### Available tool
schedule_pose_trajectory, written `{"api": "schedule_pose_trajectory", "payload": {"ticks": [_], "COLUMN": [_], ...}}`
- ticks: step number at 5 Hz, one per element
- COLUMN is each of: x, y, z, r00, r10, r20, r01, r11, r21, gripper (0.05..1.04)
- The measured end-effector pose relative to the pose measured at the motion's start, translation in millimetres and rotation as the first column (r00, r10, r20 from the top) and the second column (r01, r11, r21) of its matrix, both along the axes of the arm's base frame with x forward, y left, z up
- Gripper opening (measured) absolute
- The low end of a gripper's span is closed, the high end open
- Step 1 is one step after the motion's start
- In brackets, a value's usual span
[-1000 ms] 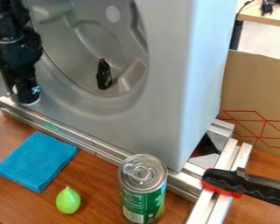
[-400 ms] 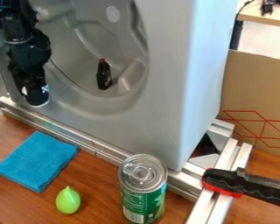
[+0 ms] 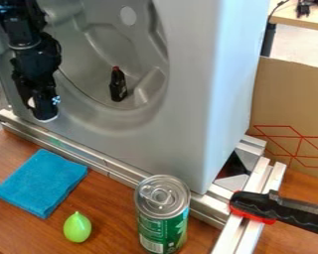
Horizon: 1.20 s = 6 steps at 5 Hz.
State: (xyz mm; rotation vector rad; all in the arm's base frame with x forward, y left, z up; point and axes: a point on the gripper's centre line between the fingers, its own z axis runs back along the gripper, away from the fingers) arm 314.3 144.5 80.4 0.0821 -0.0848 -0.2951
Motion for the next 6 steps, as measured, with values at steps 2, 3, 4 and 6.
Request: {"api": "schedule_pose_trajectory", "payload": {"ticks": [2,3,4,6], "x": [12,17,22,19], "y": [-35,-53,-47,-27], "z": [18.3,17.7,23.6,31.2], "r00": [0.999,0.999,0.997,0.997], "r10": [-0.024,-0.022,-0.008,0.038], "r20": [0.033,0.036,0.079,0.066], "r01": [0.025,0.022,0.006,-0.047], "r11": [0.999,1.000,1.000,0.988], "r21": [-0.027,-0.010,0.028,0.144], "gripper": [0.580,0.580,0.580,0.580]}}
